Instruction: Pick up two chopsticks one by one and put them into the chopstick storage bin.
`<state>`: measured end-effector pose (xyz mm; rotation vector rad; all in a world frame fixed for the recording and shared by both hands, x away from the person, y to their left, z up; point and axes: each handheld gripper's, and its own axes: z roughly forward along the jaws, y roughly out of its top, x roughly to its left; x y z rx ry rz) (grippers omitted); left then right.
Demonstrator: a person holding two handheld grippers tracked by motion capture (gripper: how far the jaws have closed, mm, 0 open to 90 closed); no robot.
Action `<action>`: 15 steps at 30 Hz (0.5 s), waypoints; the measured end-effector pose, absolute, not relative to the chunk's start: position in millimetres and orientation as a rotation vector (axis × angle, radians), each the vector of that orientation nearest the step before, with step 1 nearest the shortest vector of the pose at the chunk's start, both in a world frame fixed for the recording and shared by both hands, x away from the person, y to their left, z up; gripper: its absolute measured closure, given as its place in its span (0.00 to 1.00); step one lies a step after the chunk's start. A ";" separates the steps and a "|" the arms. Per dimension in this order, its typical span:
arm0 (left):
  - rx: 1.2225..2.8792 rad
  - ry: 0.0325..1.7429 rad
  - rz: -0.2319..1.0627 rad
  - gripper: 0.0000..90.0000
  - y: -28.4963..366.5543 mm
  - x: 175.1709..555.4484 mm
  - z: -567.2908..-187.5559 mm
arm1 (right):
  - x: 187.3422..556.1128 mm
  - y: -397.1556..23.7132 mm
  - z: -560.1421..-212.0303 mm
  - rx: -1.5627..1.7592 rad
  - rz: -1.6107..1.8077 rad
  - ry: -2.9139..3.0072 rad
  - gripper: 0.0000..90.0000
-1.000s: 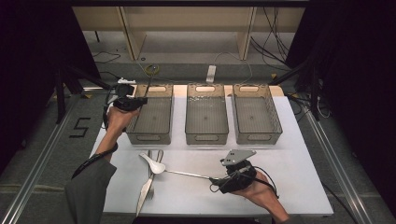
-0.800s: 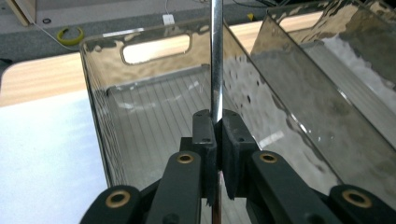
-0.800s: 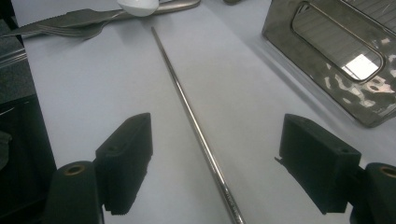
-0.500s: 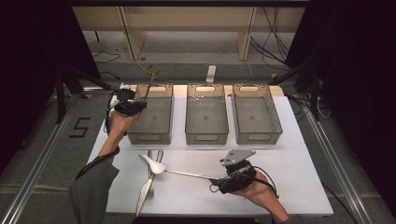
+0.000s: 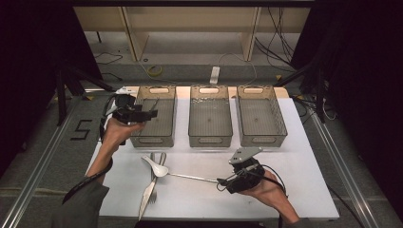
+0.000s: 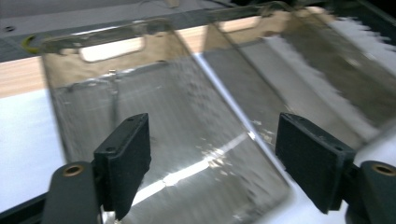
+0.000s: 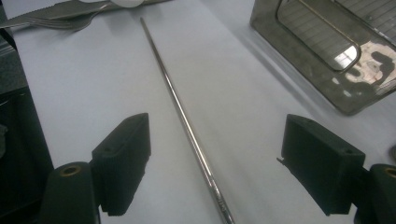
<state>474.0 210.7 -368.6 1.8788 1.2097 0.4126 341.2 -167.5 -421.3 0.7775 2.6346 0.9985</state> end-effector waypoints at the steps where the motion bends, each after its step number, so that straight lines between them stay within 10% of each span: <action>1: 1.881 1.196 0.404 0.26 208.9 467.3 -368.7 | 342.4 -166.8 -420.2 0.782 0.987 2.648 0.28; 15: 1.925 0.992 0.299 0.17 191.8 408.7 -369.0 | 357.0 -137.9 -422.8 0.686 0.630 2.846 0.37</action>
